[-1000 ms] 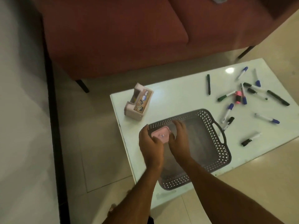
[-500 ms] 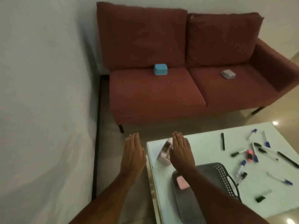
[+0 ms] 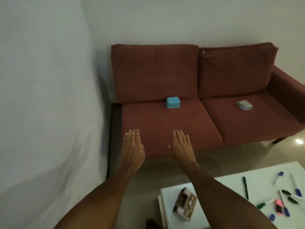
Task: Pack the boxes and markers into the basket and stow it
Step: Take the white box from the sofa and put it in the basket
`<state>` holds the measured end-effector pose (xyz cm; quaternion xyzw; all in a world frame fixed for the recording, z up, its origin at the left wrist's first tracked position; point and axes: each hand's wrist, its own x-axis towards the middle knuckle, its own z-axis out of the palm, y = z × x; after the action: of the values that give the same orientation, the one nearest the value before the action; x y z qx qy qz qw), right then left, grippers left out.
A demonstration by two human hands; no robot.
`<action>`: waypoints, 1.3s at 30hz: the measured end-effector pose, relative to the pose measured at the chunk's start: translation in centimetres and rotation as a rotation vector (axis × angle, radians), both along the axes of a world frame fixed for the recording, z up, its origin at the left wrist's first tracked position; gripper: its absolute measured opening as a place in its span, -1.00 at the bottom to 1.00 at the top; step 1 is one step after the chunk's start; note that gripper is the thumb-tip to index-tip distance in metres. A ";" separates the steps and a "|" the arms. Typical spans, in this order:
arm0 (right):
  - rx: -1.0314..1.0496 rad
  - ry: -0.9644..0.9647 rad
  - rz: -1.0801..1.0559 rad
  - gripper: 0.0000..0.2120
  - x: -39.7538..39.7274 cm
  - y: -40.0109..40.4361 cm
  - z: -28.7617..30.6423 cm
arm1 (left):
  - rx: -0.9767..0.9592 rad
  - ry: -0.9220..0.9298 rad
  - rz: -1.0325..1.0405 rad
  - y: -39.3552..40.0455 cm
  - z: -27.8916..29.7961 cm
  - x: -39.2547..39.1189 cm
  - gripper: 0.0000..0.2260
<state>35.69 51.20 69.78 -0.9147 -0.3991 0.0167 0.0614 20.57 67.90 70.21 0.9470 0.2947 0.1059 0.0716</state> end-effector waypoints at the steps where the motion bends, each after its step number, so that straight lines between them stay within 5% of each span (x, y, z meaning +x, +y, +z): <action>1: -0.009 -0.008 0.003 -0.37 1.2 1.1 0.2 | 0.016 0.006 -0.001 1.1 0.4 1.0 -0.43; 23: -0.098 0.041 -0.239 -0.35 24.3 22.0 -1.4 | -0.045 0.115 -0.176 24.7 -0.8 26.3 -0.38; 39: -0.183 0.230 -0.257 -0.35 45.3 26.5 -11.2 | -0.165 0.212 -0.149 25.5 -11.7 48.5 -0.38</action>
<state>80.98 77.68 58.61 -0.9519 -0.2664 0.1492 0.0249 69.02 93.44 58.48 0.9630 0.2371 -0.0250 0.1254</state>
